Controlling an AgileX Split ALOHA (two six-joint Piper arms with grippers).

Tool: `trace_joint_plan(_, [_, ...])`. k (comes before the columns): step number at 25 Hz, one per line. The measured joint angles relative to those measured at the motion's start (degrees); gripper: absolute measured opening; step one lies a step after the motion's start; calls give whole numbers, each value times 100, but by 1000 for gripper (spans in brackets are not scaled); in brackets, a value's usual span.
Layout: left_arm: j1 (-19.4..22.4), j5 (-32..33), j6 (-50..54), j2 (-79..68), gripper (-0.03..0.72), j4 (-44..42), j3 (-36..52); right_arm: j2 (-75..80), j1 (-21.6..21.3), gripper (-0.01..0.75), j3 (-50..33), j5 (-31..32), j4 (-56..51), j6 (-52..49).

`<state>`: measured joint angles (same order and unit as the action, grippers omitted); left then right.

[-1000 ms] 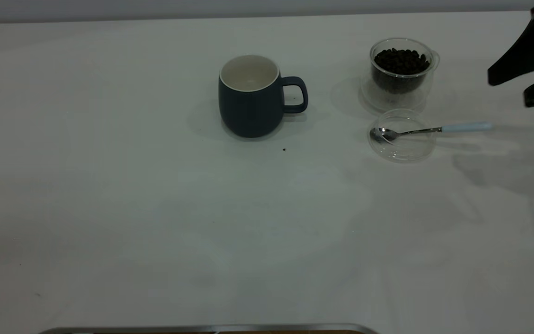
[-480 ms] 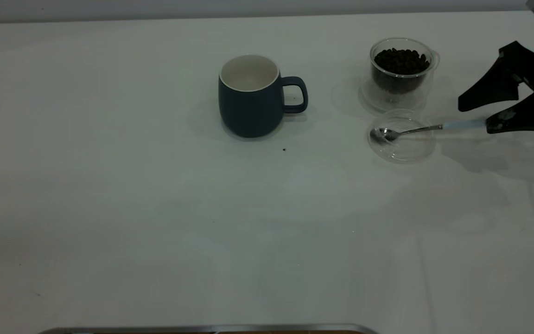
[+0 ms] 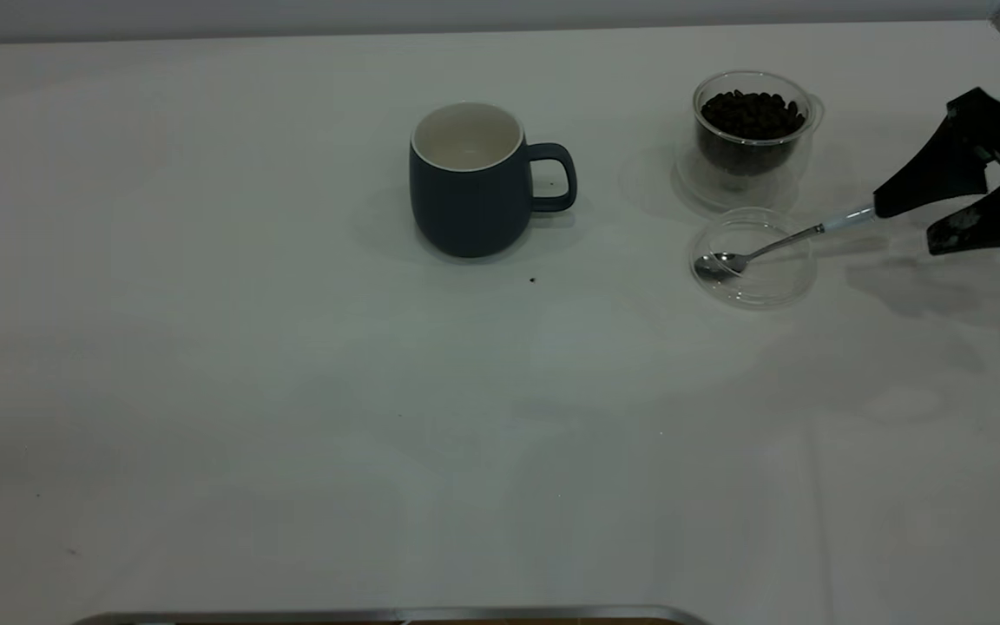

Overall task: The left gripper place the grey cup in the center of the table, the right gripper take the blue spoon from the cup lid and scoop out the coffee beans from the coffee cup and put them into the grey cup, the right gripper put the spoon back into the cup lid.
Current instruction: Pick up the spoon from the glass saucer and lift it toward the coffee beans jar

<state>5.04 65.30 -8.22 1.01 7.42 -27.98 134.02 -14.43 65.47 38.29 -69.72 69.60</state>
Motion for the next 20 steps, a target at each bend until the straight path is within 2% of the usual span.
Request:
trace_joint_plan(6, [0, 0, 0, 0, 551, 0, 0, 0, -39, 640, 621, 84, 1109, -193])
trace_joint_plan(10, [0, 0, 0, 0, 551, 0, 0, 123, -42, 640, 1019, 487, 1870, -476])
trace_joint_plan(15, [0, 0, 0, 0, 551, 0, 0, 647, -42, 640, 1626, 1201, 2254, -548])
trace_joint_plan(20, [0, 0, 0, 0, 551, 0, 0, 958, -42, 640, 2136, 1575, 2322, -553])
